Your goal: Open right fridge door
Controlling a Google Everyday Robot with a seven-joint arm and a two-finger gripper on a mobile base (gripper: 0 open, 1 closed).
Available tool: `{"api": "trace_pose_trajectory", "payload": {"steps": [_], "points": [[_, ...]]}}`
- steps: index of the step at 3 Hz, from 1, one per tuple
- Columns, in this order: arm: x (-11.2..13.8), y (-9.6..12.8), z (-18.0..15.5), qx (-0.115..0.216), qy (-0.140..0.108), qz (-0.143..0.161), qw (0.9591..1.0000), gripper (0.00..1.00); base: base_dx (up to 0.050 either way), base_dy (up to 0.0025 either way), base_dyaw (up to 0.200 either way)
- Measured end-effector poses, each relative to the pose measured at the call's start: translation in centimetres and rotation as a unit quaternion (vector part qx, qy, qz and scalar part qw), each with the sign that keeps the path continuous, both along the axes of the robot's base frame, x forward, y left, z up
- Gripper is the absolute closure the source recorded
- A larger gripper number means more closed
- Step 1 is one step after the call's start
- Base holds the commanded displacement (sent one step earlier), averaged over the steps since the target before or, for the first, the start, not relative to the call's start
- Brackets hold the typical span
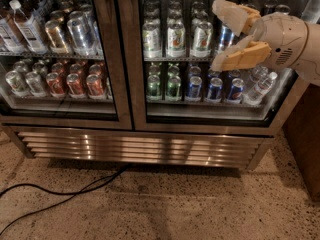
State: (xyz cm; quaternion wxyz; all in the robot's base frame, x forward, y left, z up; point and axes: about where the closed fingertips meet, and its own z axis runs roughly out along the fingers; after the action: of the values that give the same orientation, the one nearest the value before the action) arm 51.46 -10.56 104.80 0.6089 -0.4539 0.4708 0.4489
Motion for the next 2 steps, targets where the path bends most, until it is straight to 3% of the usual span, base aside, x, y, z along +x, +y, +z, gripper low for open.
{"api": "trace_pose_trajectory", "payload": {"steps": [1, 2], "points": [[0.0, 0.0, 0.0, 0.000, 0.000, 0.000, 1.0000, 0.00, 0.000, 0.00000, 0.000], [1.2, 0.3, -0.3, -0.073, 0.021, -0.028, 0.9967, 0.00, 0.000, 0.00000, 0.000]]}}
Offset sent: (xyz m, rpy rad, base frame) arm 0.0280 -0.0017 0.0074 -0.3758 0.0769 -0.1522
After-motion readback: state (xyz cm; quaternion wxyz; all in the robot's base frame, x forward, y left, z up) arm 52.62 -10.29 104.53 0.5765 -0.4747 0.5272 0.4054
